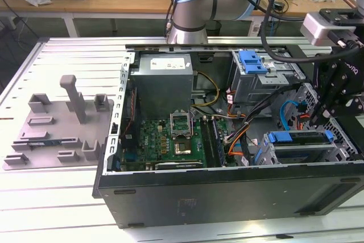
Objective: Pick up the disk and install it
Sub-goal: 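Insert the first disk wire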
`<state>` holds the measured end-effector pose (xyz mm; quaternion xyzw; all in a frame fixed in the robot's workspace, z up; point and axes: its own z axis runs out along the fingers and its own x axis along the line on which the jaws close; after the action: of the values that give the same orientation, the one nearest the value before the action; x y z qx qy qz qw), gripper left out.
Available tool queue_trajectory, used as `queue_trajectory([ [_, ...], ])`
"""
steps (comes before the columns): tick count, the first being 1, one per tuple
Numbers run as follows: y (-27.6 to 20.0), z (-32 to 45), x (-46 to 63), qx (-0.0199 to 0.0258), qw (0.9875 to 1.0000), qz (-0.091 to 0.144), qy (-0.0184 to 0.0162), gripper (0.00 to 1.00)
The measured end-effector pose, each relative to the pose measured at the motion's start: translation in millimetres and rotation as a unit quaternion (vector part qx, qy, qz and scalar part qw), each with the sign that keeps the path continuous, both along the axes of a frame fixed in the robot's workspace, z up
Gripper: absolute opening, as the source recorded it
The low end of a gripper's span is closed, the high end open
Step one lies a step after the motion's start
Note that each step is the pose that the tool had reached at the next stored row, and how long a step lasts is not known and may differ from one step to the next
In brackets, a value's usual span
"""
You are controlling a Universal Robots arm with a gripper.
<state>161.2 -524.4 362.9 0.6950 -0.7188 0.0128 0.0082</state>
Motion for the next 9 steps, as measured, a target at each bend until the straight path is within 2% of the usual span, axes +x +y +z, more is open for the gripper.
queue_trajectory([
  [9, -0.5, -0.7, 0.0, 0.0001, 1.0000, 0.000, 0.0000, 0.17],
])
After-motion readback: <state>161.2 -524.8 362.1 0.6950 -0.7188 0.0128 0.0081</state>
